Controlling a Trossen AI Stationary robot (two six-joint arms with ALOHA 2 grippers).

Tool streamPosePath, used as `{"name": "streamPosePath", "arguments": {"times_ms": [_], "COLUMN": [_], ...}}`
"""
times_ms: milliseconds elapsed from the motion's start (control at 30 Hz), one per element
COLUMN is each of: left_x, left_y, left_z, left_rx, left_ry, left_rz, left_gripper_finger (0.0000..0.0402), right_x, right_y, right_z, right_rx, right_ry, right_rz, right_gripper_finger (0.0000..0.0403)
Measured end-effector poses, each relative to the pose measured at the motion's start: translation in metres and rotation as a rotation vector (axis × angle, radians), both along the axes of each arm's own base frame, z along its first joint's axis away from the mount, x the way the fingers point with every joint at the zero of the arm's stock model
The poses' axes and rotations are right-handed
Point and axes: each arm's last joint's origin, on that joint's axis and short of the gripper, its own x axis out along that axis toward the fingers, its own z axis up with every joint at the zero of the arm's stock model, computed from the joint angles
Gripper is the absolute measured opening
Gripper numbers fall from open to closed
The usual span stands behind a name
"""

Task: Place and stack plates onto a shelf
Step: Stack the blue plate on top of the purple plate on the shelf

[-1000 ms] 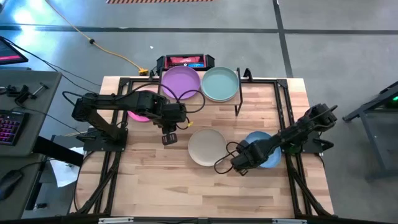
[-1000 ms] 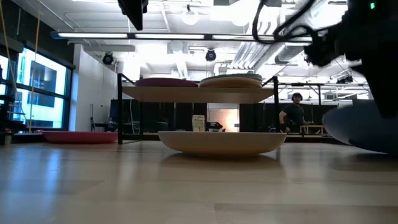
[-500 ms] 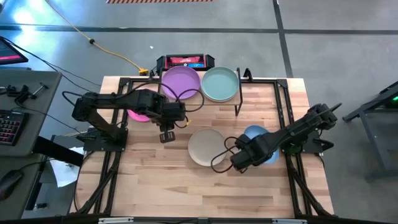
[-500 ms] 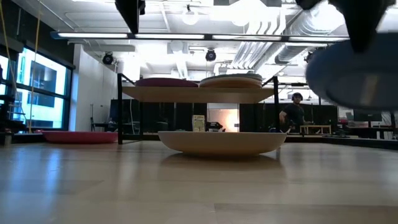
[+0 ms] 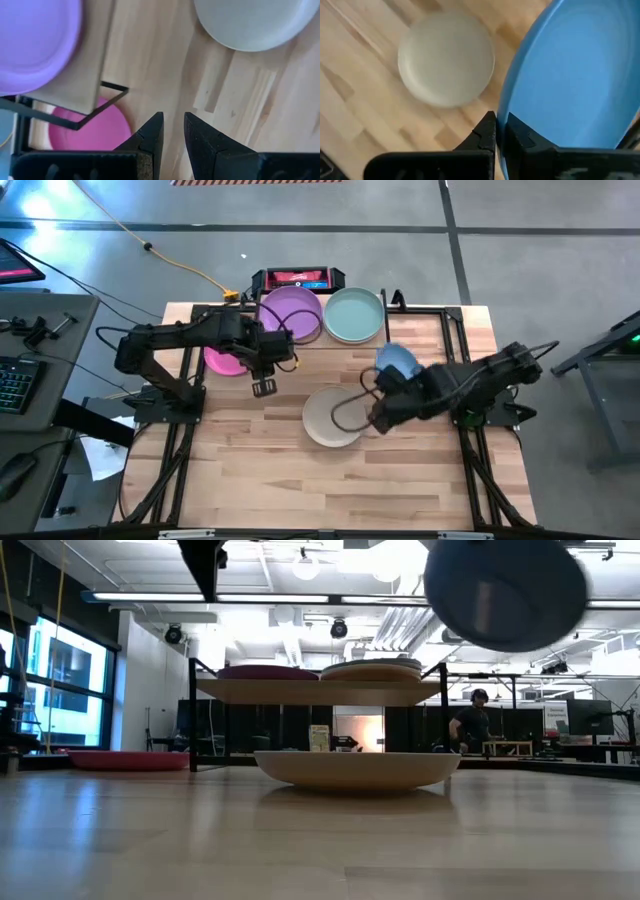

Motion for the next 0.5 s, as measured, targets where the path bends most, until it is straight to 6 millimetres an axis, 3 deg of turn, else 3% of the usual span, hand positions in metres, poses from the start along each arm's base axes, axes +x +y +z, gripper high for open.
{"name": "streamPosePath", "arguments": {"times_ms": [267,500], "left_x": [-0.028,-0.051], "left_y": [0.020,0.037], "left_z": [0.023,0.038], "left_rx": [0.033,0.074], "left_ry": [-0.085,-0.140], "left_rz": [0.034,0.053], "left_gripper_finger": [0.0067,0.0067], "right_x": [0.011,0.030], "right_y": [-0.045,-0.097], "right_z": [0.034,0.050], "right_rx": [-0.114,-0.199], "right_ry": [-0.081,-0.197], "right_rz": [0.118,0.205], "right_gripper_finger": [0.0000,0.0000]}}
